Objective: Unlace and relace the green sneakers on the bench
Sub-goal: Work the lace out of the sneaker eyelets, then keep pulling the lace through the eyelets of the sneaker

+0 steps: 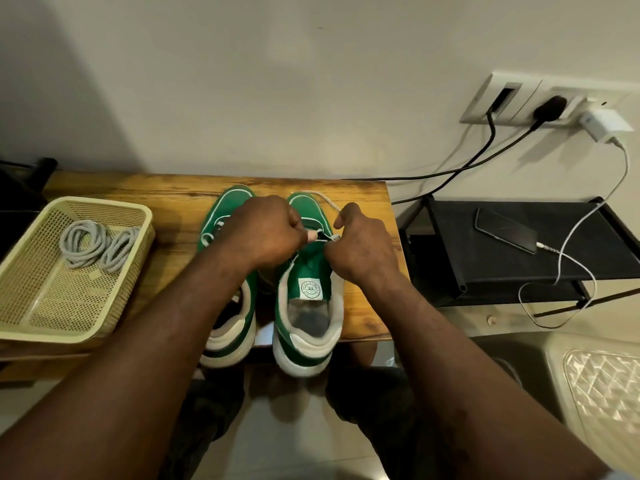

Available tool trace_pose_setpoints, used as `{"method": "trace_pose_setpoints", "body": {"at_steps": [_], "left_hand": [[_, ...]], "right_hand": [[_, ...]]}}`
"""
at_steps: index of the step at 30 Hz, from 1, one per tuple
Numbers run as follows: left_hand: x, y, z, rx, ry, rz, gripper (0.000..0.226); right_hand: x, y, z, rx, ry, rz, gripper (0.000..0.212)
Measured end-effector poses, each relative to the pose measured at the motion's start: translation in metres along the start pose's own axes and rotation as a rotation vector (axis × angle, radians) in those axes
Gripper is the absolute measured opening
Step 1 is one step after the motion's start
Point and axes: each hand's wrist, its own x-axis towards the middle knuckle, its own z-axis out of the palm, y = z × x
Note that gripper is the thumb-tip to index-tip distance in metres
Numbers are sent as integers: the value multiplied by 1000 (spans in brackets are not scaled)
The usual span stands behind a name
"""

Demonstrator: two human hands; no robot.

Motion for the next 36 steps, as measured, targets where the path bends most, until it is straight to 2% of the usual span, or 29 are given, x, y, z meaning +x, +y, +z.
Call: {"method": "trace_pose_setpoints", "body": {"at_steps": [2,3,5,7,8,9,12,13,14,17,19,22,24,25,26,28,30,33,36], "left_hand": [[0,2,6,-36,46,51,21],[-1,5,8,-165,66,110,23],[-6,13,4,-674,98,211,26],[-9,17,-5,-1143,33,203,29],[-10,18,-10,-1187,-10,177,31],[-10,17,-13,-1091,-45,137,33],[-12,14,-11,-356,-162,11,45],[-11,14,-8,-178,-181,3,43],[-11,15,-4,-99,-161,15,39],[-12,19,0,-197,-4,121,34],[-15,21,-4,-446,44,265,35],[-23,21,-14,-1086,-67,500,33],[-24,18,-21,-1288,-158,489,37],[-21,16,-21,-1285,-155,418,37],[-17,14,-19,-1188,-81,319,38],[-5,9,-9,-757,140,121,36],[3,3,6,-329,227,-11,27],[3,3,25,-31,176,25,17],[3,6,34,205,162,77,19]], "right_hand": [[-1,-3,2,-12,5,-3,39],[-1,-3,2,-20,9,-2,40],[-2,-4,2,-29,17,-1,42],[-1,-2,1,-31,14,1,43],[-1,-2,2,-32,11,0,43],[-1,-1,2,-33,9,-1,43],[0,-1,3,-13,20,-14,44],[-1,-1,3,-13,25,-21,46],[-1,-1,4,-18,28,-23,48],[-1,-1,4,-14,41,-26,46],[-1,-1,4,4,41,-22,41],[-1,-2,1,10,24,2,44],[-1,-2,1,12,10,9,46],[-1,-2,1,15,9,9,46],[0,-2,1,18,10,5,46],[0,-2,2,23,10,-5,46],[0,-2,3,25,15,-12,46],[1,-1,3,33,12,-37,46],[1,0,3,51,-6,-45,48]]}}
